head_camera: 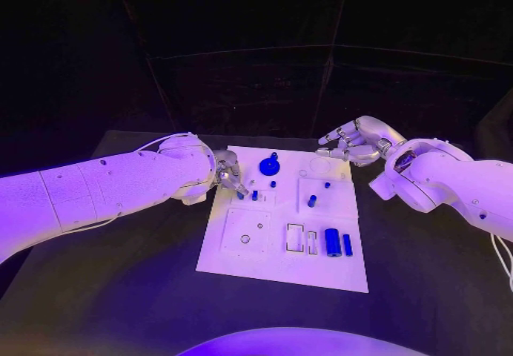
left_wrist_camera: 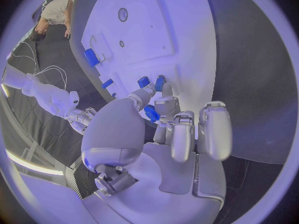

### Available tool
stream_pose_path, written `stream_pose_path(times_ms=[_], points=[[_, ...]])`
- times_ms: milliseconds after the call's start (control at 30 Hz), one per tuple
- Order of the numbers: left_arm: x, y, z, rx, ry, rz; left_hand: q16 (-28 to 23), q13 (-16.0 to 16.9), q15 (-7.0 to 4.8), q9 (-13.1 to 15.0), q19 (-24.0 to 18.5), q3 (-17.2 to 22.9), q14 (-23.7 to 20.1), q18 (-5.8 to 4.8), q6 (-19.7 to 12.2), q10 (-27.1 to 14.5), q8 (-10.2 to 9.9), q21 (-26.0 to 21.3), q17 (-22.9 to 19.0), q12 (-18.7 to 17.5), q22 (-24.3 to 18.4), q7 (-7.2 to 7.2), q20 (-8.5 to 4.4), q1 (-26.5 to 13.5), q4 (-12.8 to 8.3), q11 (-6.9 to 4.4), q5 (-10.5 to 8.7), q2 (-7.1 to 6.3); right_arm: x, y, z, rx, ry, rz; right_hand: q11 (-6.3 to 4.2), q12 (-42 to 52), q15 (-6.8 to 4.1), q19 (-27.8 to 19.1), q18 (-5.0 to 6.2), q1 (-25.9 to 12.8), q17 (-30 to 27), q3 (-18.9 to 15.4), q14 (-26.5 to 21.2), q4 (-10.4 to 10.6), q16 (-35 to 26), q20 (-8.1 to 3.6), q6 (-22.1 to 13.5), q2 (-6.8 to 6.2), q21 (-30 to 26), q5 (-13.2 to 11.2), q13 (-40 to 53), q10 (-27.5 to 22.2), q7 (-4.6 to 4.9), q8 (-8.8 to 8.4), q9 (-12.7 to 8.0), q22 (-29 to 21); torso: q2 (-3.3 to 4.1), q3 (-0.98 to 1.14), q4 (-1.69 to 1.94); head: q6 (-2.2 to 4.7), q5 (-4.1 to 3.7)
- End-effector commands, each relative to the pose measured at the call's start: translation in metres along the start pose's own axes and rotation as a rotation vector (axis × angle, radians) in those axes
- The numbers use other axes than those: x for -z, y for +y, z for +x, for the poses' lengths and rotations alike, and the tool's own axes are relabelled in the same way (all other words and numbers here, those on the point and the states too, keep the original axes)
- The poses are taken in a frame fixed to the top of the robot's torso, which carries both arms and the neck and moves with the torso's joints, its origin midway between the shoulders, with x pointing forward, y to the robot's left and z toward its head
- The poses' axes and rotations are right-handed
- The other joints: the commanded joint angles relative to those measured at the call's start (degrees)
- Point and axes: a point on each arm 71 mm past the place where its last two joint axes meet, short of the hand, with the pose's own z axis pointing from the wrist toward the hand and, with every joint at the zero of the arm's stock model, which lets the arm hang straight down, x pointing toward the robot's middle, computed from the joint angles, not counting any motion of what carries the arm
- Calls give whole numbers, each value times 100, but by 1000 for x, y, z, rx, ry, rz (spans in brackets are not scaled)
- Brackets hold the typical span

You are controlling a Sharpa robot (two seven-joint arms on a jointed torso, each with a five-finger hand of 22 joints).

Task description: Assemble the parts on the task board

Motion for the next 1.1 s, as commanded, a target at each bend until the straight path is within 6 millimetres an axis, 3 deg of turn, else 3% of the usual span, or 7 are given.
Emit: stream_pose_path(times_ms=[33,733,1100], points=[[-1,-2,6,-1,37,3,19,17,-57,-15,136,-42,605,-55,83,16,-41,22,1509,5,267,-33,-29,-85,33,-18,10,-11,0,2,0,1,3,-11,1,-14,-11,-37,43,-5,-5,-27,176,-1,-19,6,-8,68,-37,31,-5,-38,-8,7,9,-5,3,-2,-1,-7,-6],[-5,0,5,-4,44,-12,19,91,-77,-25,158,-148,605,-68,163,57,-25,62,1509,70,324,-58,-48,-273,112,-39,10,-56,0,2,0,1,2,-11,1,-18,-11,-40,44,-7,-14,-33,174,0,-26,5,-7,70,-41,31,-10,-41,-8,8,9,-10,-3,-6,10,-32,-20],[-4,1,5,-6,48,-14,19,139,-94,-23,170,-120,605,-73,200,92,-6,82,1509,114,352,-96,-60,-196,34,-69,26,-54,0,2,0,1,3,-11,1,-18,-11,-40,44,-7,-14,-33,174,0,-26,5,-7,70,-41,31,-10,-41,-8,8,9,-10,-5,-6,9,-37,-10]])
